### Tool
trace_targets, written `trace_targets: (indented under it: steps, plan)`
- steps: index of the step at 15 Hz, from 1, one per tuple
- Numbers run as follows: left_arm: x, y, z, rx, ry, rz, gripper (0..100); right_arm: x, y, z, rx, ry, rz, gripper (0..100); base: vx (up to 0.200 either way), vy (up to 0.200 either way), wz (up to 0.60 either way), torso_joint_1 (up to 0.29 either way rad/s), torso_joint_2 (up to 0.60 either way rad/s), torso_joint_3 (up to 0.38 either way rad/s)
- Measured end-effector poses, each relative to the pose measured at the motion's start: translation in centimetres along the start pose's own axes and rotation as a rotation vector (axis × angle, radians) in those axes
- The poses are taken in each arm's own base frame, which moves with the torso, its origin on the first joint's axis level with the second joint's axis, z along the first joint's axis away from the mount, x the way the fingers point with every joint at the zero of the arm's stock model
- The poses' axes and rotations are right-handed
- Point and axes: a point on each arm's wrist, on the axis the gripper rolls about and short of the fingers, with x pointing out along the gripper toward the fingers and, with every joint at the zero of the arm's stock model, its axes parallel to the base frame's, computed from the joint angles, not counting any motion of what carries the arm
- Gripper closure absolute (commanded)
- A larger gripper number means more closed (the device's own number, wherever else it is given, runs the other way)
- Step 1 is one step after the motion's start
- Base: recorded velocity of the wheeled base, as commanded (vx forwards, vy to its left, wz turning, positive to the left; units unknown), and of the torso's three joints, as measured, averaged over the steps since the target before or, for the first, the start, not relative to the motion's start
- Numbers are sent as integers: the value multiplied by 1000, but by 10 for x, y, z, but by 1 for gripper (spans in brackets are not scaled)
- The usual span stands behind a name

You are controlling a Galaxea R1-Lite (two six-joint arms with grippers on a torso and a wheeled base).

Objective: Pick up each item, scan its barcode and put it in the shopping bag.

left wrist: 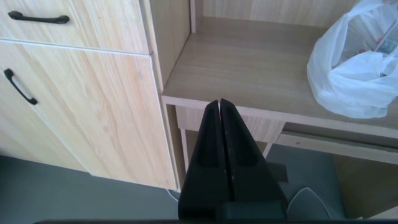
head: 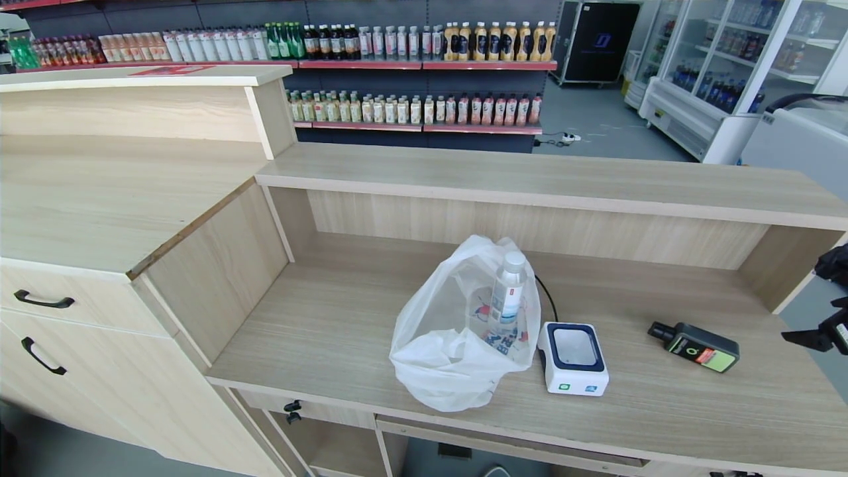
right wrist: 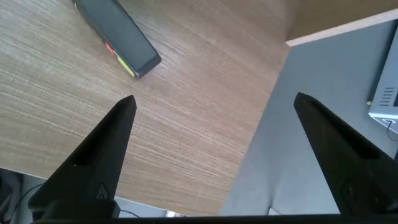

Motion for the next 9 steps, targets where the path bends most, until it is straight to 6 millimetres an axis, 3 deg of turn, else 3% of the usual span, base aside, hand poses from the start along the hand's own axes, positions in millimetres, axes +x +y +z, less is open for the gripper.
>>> trace_targets:
  steps: [5, 9]
  plan:
    - [0, 0, 0, 0, 0, 1, 100, 45, 21, 4, -84, 50, 84, 0, 0, 0, 0, 0, 0, 0]
    - [0, 0, 0, 0, 0, 0, 100, 70, 36, 10, -108, 48, 146, 0, 0, 0, 0, 0, 0, 0]
